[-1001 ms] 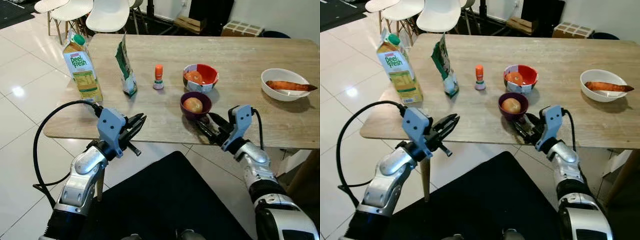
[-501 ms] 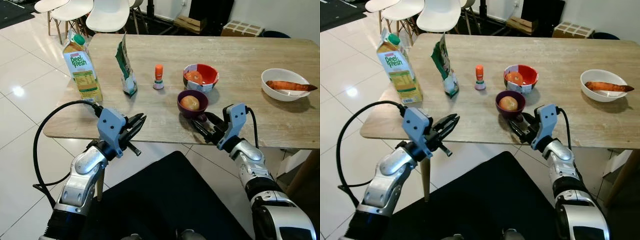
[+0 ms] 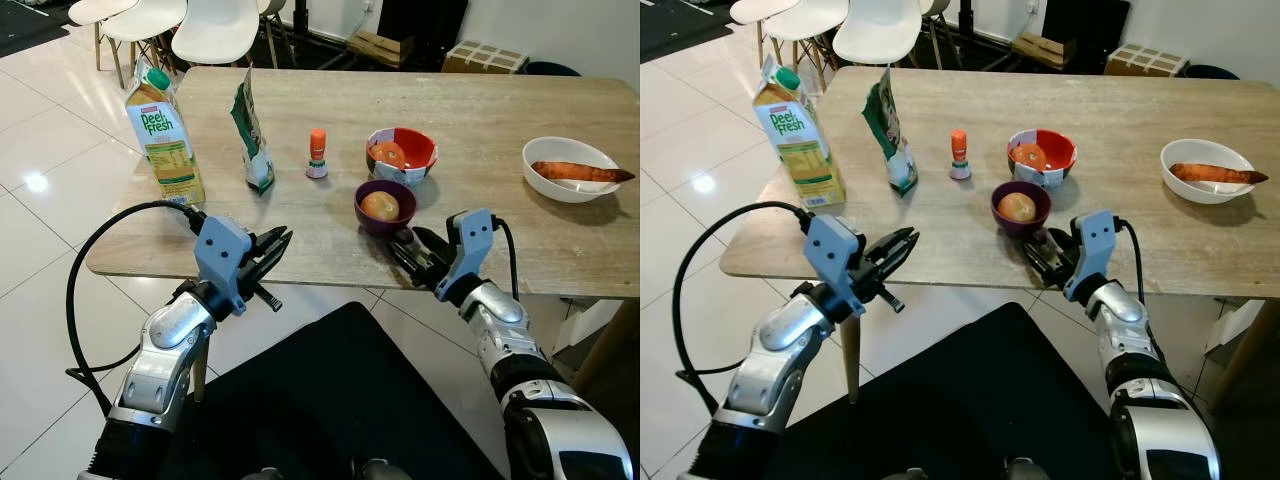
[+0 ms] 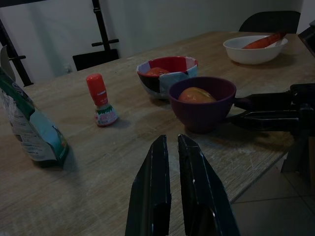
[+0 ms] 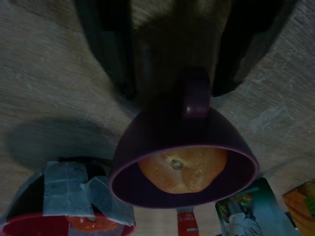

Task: Restocking fridge

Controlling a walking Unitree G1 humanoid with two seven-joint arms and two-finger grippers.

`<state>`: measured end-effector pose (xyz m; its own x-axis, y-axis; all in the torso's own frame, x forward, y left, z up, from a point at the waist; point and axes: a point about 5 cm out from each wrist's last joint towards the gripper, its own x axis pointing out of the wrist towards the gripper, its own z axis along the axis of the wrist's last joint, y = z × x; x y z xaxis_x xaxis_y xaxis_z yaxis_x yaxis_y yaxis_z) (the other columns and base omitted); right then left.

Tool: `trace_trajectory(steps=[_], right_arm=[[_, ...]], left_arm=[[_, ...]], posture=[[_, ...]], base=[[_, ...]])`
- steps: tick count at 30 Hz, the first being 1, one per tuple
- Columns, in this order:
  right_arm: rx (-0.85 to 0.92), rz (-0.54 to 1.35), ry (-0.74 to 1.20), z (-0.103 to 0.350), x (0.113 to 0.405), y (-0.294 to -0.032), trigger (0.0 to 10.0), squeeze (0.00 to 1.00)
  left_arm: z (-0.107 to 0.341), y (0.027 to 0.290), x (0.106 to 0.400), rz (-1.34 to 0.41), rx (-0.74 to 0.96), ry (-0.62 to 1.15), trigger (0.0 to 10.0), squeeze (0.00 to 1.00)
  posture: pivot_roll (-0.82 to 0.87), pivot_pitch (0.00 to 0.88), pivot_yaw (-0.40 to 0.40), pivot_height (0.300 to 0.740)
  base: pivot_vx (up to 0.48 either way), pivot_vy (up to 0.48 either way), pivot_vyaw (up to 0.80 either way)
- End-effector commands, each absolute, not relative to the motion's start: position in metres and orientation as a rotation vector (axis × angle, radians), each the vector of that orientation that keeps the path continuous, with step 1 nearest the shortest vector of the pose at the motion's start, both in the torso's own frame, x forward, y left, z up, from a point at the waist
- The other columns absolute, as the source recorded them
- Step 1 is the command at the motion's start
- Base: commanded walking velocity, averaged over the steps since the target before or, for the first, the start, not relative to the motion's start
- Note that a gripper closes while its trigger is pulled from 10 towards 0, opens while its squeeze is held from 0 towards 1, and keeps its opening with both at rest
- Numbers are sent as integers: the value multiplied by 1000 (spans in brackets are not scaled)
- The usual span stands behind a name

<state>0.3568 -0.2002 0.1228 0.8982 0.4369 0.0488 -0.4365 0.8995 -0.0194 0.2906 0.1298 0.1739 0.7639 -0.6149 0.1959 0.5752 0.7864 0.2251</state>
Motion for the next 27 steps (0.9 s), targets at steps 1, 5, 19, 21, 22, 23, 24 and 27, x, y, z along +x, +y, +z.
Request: trace_trajectory(steps=[1, 5, 19, 21, 22, 23, 24, 27], right_arm=[[-15, 444, -34, 122, 357, -203, 0, 0], [-17, 443, -32, 122, 358, -204, 0, 0], [-19, 444, -36, 124, 359, -204, 0, 0], [-22, 442, -37, 124, 359, -204, 588, 0], [-22, 442, -37, 124, 359, -204, 588, 0], [-28, 442, -38, 124, 359, -204, 6627, 0], [-28, 442, -38, 124, 359, -204, 6627, 0], [-18, 461, -37, 124, 359, -202, 10000, 200]], left_arm=[[170, 128, 290, -655, 164, -248, 10000, 0], [170, 128, 290, -654, 163, -248, 10000, 0], [170, 127, 291, -654, 160, -250, 10000, 0], [170, 127, 291, -654, 160, -250, 10000, 0], [170, 127, 291, -654, 160, -250, 10000, 0], [170, 127, 291, -653, 159, -251, 10000, 0], [170, 127, 291, -653, 159, -251, 10000, 0], [170, 126, 291, -651, 157, -251, 10000, 0]], posture=[[-51, 136, -10, 740], [-51, 136, -10, 740], [-56, 139, -13, 740], [-56, 139, -14, 740], [-56, 139, -14, 740], [-56, 140, -16, 740], [-56, 140, -16, 740], [-58, 138, -17, 740]], base=[[0, 0, 0], [0, 0, 0], [0, 0, 0], [0, 0, 0], [0, 0, 0], [0, 0, 0], [0, 0, 0], [0, 0, 0]])
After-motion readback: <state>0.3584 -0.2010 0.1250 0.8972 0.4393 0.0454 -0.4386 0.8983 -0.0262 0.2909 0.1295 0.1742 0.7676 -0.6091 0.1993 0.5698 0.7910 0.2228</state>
